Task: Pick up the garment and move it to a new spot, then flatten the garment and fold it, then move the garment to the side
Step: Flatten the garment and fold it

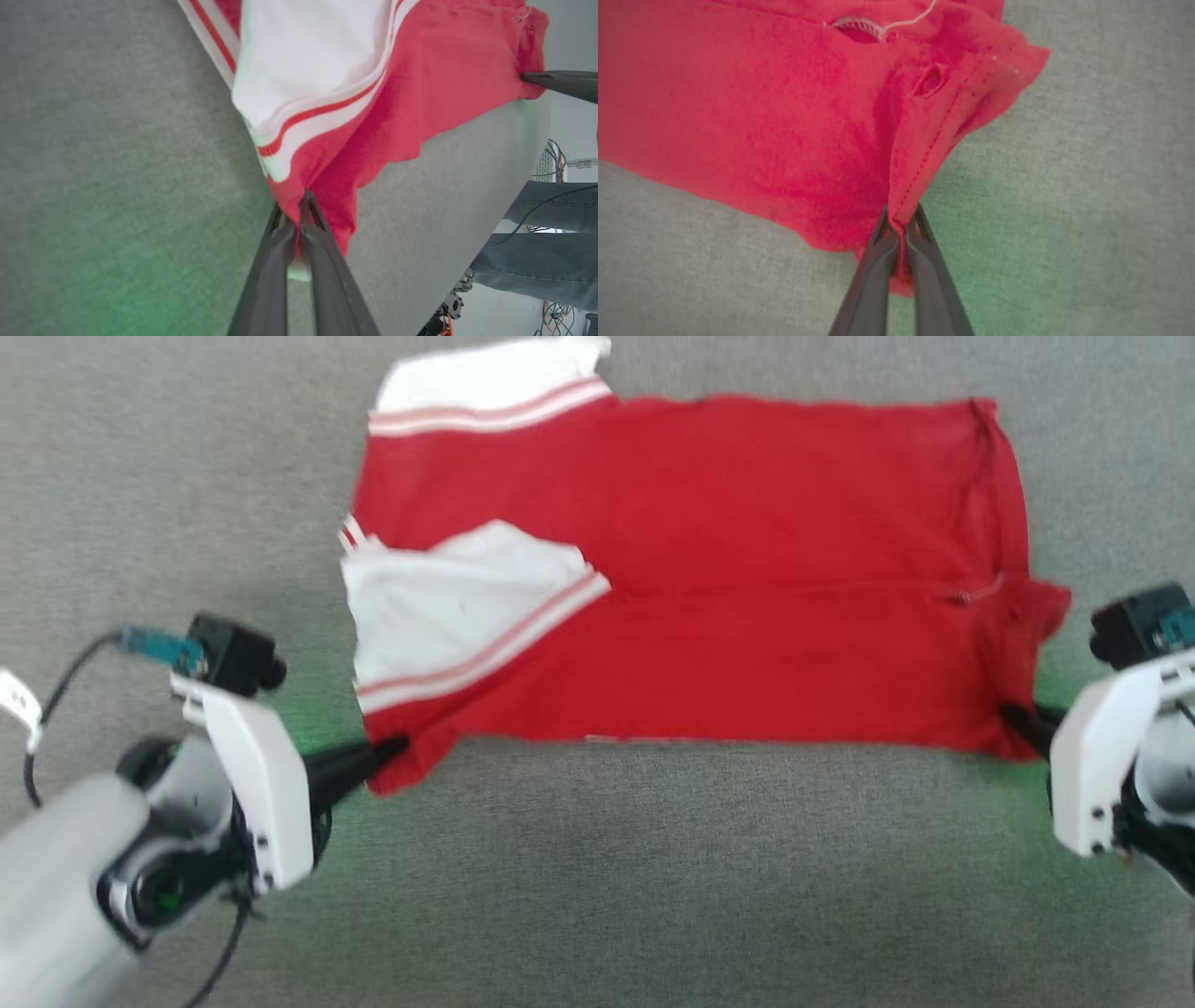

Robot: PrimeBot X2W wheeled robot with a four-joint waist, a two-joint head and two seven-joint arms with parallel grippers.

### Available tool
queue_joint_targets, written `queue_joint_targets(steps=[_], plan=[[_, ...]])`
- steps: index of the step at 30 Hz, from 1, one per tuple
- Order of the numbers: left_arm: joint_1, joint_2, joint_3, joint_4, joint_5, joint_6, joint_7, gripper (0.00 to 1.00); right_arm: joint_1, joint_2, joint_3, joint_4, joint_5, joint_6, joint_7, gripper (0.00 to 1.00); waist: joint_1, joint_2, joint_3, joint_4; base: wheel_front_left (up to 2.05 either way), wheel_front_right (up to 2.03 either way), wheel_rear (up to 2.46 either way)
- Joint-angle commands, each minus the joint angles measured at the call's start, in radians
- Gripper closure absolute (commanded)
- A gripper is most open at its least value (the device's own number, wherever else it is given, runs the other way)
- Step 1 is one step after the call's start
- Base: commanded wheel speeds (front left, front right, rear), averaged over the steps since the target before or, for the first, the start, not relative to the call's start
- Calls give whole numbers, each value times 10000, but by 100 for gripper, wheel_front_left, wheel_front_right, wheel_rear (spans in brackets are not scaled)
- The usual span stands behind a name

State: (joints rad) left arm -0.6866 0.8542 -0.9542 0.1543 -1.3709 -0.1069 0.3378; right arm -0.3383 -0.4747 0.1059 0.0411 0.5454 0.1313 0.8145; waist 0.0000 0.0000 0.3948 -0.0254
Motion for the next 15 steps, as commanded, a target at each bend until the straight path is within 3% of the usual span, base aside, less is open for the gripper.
queue_joint_targets(steps=[1,10,15], plan=[[316,111,-31,-180,-49,-41,-155,100,329,-73,-73,-124,63,-12,7,100,0,0,-235,101,0,0,0],[2143,1216,-170,-2183,-339,685,-1002,100,2436,-632,-735,-1670,492,-12,931,100,0,0,-613,317,0,0,0],[2995,1678,-121,-3269,-431,1136,-1705,100,3204,-584,-1299,-2381,627,-12,1079,100,0,0,-545,326,0,0,0]])
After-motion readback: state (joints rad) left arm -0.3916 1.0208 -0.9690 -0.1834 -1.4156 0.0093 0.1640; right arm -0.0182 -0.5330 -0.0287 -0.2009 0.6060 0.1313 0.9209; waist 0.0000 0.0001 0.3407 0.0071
